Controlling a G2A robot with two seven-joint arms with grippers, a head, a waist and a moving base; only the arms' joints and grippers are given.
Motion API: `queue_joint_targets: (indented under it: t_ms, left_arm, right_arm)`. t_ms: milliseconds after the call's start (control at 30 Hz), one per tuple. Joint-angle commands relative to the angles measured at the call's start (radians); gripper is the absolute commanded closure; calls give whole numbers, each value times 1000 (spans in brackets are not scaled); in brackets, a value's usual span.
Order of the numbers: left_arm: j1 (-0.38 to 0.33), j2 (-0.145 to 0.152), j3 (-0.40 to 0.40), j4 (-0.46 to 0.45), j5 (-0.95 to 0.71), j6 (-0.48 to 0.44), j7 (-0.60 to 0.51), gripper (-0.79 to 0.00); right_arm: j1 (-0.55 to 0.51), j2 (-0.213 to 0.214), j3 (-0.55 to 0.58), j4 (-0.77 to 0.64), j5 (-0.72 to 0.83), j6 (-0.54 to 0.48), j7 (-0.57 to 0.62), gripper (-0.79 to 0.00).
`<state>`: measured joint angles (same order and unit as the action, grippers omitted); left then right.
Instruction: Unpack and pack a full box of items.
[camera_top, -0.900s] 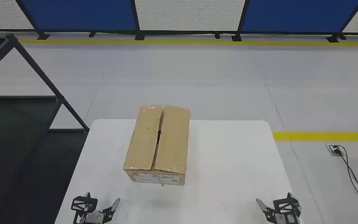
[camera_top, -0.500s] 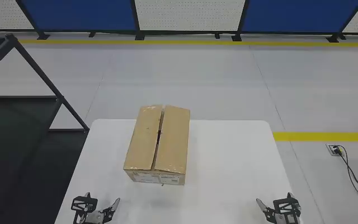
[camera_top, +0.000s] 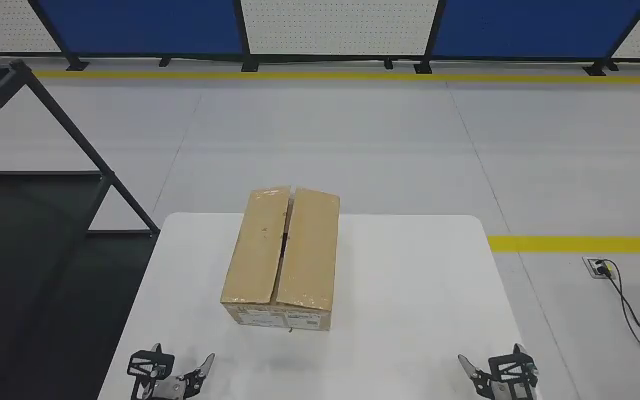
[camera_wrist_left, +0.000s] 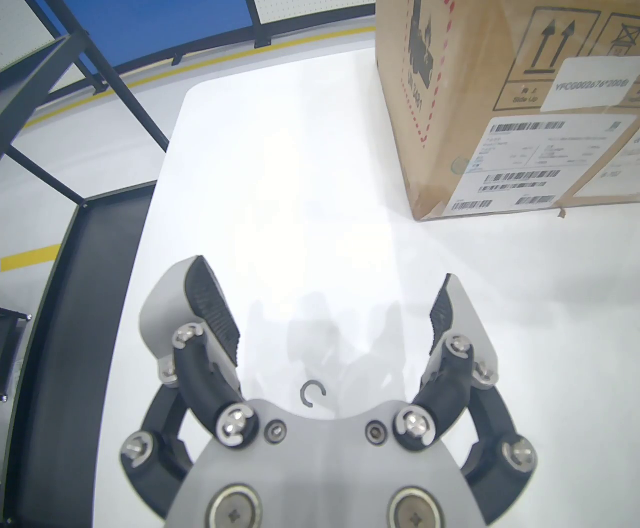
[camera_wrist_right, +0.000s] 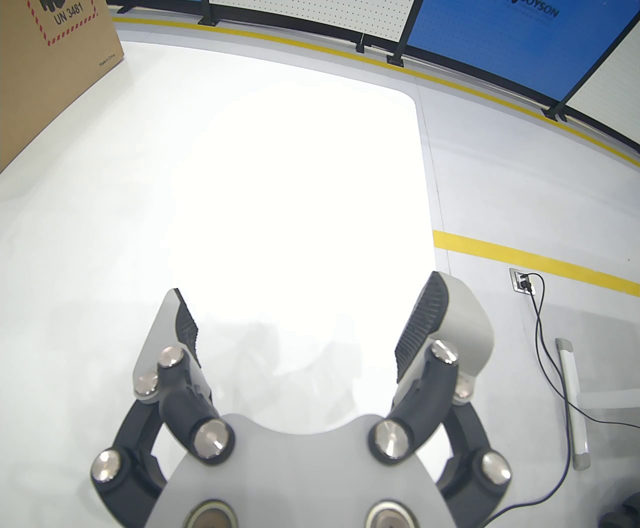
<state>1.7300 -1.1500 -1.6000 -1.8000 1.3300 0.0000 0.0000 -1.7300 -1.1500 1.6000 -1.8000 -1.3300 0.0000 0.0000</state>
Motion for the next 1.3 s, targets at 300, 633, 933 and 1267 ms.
queue_joint_targets:
  t_ms: [300, 633, 933, 1267]
  left_arm:
    - [26, -1, -60, -1, -101, -54, 109, -785]
    - [-20, 4, -193, -22, -236, -139, 137, -785]
    - [-30, 8, -223, -38, -233, -187, 114, -785]
    - [-63, 5, -199, -42, -253, -164, 84, -785]
  right_arm:
    - [-8, 0, 0, -84, 8, -77, -30, -785]
    - [82, -14, -87, -232, -26, 11, 92, -785]
    - [120, -20, -128, -248, -52, 47, 129, -785]
    - [139, -27, -129, -235, 35, 83, 137, -785]
